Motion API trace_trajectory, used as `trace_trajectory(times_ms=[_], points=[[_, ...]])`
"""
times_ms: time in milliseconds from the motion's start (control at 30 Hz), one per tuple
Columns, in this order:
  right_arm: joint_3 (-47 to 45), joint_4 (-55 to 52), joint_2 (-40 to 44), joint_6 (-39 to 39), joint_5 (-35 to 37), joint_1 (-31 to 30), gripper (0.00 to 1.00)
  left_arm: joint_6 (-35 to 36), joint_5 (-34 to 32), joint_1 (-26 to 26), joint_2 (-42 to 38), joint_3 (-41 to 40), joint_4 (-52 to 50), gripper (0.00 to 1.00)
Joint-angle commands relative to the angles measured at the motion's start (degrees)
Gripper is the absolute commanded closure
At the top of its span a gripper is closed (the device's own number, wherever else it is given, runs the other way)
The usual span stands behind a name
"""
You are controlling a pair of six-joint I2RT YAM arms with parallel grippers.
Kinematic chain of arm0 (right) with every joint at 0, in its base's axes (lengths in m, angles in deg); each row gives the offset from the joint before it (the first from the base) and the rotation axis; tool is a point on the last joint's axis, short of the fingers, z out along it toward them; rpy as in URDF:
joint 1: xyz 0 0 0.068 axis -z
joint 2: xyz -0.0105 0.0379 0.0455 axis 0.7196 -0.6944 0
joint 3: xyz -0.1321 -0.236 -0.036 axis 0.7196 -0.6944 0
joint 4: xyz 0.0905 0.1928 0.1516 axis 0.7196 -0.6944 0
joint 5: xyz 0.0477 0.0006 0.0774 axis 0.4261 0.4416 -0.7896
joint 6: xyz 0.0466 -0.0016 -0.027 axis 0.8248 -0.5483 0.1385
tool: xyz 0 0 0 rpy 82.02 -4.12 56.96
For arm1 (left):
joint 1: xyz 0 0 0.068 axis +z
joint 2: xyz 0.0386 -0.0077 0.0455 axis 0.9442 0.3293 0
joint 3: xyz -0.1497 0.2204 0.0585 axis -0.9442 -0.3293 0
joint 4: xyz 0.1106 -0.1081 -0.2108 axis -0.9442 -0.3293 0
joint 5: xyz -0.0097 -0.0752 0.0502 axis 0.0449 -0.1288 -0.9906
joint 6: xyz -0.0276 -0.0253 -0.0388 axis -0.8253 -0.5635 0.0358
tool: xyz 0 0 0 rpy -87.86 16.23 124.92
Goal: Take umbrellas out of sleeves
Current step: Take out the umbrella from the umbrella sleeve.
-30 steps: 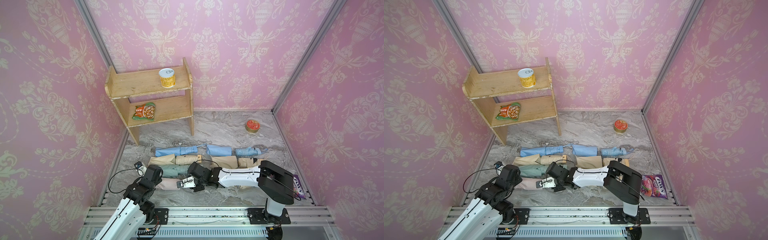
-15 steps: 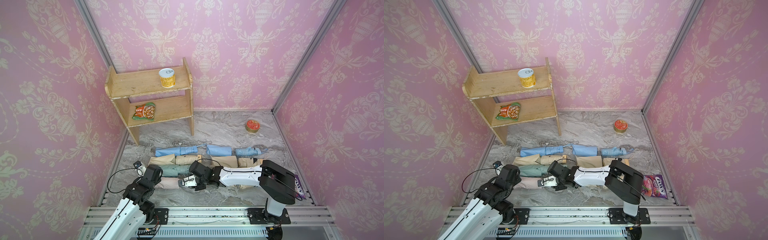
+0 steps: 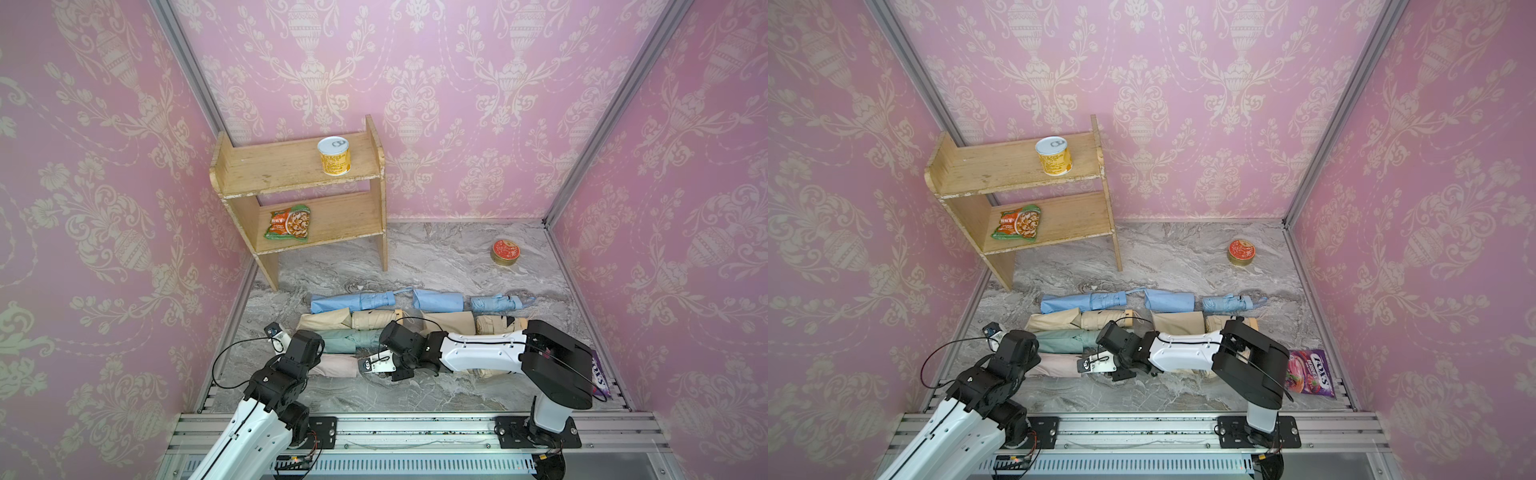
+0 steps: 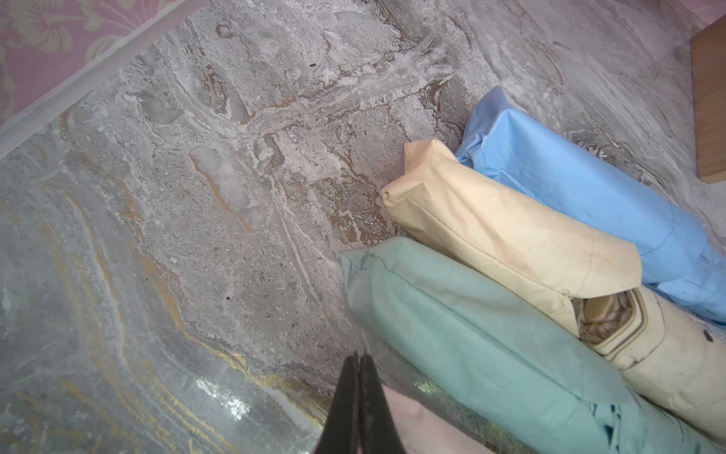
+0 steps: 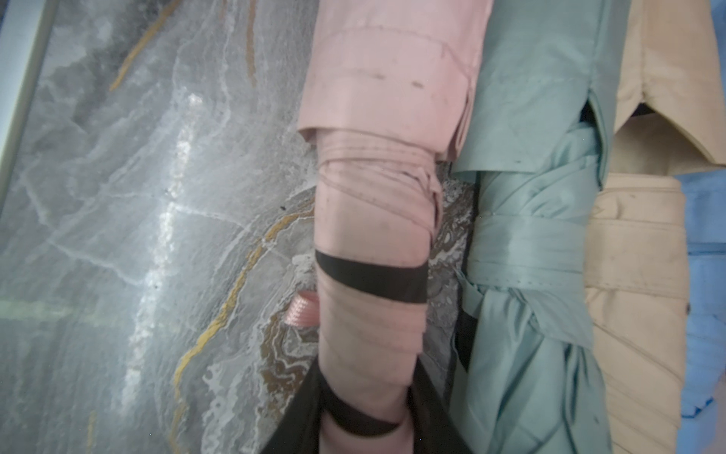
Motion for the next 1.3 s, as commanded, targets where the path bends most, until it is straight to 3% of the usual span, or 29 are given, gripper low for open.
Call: trace_trajectory(times_ms=[0, 1267], points=[[-0.97, -3.45, 1.09, -0.9, 0.34, 0.44, 0.96, 0.7, -3.81, -0.33, -0.49, 1.86, -1.82, 1.0], [-2.94, -10.22, 6.39, -1.12, 1.89, 2.99, 0.94, -0.34, -8.05, -0.26, -2.35, 1.59, -2.24, 0.99]])
